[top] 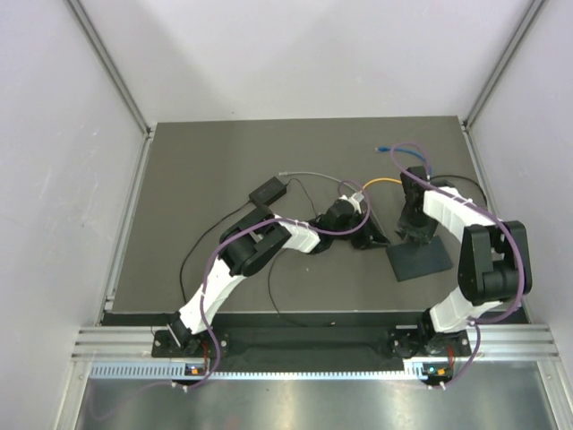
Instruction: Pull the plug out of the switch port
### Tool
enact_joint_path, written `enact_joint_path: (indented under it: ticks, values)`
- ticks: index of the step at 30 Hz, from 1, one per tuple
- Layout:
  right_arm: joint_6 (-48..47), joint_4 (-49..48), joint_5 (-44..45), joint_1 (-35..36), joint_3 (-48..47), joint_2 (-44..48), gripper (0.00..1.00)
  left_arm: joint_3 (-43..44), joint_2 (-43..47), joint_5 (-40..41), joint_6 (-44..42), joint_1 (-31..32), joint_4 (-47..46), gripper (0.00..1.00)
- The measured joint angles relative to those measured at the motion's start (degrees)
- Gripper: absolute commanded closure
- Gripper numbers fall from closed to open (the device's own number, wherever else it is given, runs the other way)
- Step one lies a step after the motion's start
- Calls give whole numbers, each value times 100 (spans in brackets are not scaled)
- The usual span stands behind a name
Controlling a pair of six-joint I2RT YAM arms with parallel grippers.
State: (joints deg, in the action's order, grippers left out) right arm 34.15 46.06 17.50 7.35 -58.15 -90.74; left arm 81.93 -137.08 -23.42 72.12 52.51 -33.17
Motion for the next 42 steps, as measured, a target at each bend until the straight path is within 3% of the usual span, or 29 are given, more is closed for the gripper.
enact_joint_path:
  ticks: [24, 33, 38, 42]
  values:
    - [-717, -944, 343, 240, 857, 518, 55, 59, 118, 164, -455, -4, 295, 100]
    - [-824, -1075, 295, 247, 855, 507, 55, -103, 118, 166, 284, -101, 140, 100]
    - [-876, -1093, 304, 256, 848, 468, 55, -15, 162, 212, 179, -103, 420, 100]
    - [-914, -1117, 302, 256, 848, 466, 55, 286, 313, 483, -501, -26, 1228, 100]
